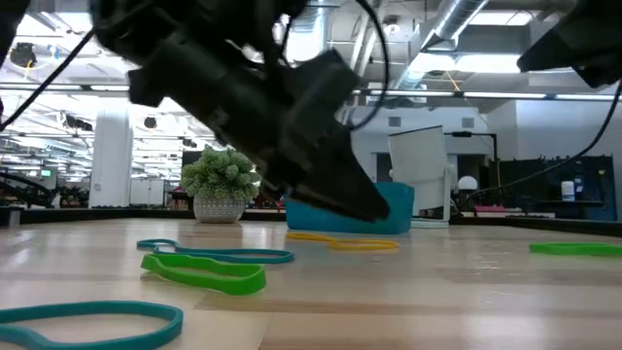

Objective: Pick and place items into bin
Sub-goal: Put the yellow rubber band into the blue bin

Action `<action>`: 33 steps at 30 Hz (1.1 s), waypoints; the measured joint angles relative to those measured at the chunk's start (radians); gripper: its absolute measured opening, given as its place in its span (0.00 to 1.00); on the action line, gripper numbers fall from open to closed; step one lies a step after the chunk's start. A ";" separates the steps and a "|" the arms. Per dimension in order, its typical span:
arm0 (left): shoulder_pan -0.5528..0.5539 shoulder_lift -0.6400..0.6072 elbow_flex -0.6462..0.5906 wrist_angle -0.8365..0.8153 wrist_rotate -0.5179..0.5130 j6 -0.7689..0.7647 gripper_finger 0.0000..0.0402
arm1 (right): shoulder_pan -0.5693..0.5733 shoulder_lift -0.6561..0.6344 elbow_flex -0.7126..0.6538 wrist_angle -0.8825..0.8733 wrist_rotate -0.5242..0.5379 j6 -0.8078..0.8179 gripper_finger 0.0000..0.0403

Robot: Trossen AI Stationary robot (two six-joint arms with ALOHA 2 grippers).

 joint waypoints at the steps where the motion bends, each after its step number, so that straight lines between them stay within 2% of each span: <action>1: 0.005 0.008 0.024 -0.046 0.004 -0.004 0.21 | 0.000 0.010 0.000 -0.001 0.000 0.010 0.00; 6: 0.014 0.034 0.114 -0.250 -0.009 -0.046 0.21 | -0.004 0.051 -0.001 -0.002 -0.003 0.023 0.00; 21: -0.004 0.033 0.120 -0.315 -0.056 -0.109 0.21 | -0.051 0.068 -0.001 -0.002 -0.006 0.066 0.00; 33: -0.022 0.097 0.124 -0.277 -0.107 -0.154 0.20 | -0.063 0.068 -0.001 0.009 -0.007 0.068 0.00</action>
